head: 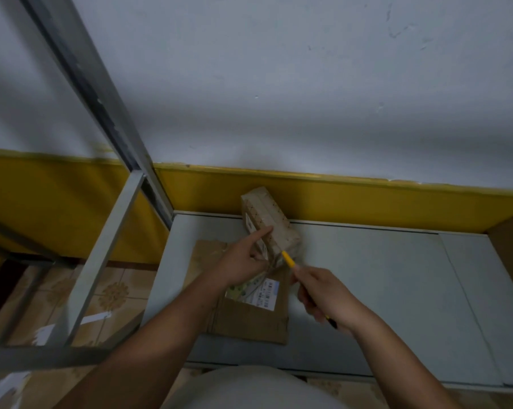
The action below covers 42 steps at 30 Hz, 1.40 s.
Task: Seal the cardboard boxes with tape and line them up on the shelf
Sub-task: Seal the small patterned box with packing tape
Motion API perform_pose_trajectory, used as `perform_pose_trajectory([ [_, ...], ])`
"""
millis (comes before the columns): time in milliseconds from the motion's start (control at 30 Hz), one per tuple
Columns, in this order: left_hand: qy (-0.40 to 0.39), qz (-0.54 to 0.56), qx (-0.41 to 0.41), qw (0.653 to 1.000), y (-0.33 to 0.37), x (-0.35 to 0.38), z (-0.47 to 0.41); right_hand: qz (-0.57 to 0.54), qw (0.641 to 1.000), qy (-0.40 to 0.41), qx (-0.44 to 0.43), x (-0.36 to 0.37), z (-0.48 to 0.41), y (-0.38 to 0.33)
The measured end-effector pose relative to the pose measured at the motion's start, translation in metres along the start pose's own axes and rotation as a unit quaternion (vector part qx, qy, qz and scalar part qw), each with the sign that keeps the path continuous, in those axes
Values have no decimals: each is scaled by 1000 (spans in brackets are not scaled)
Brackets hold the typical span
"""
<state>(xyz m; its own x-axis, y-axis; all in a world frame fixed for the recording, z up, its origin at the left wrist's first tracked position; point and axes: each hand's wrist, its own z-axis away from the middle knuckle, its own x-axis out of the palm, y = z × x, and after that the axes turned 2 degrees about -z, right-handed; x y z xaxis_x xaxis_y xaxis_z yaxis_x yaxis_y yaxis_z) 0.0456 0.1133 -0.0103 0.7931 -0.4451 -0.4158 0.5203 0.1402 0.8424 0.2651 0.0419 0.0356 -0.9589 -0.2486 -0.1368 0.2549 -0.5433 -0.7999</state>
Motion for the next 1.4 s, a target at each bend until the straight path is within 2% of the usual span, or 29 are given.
perform_pose_trajectory([
  [400,-6,-50,16,999,-1,-2,-1,37,995,-15,90,17,-23,-3],
  [633,-18,-133,38,990,3,-6,-1,52,990,-35,123,16,-25,-14],
  [800,-29,-153,35,987,9,-5,-2,84,986,-52,132,19,-25,-28],
  [1033,-29,-177,30,983,12,-7,-6,64,983,-67,161,17,-29,-37],
  [1400,-35,-200,32,979,24,-10,-3,95,974,-88,187,15,-30,-51],
])
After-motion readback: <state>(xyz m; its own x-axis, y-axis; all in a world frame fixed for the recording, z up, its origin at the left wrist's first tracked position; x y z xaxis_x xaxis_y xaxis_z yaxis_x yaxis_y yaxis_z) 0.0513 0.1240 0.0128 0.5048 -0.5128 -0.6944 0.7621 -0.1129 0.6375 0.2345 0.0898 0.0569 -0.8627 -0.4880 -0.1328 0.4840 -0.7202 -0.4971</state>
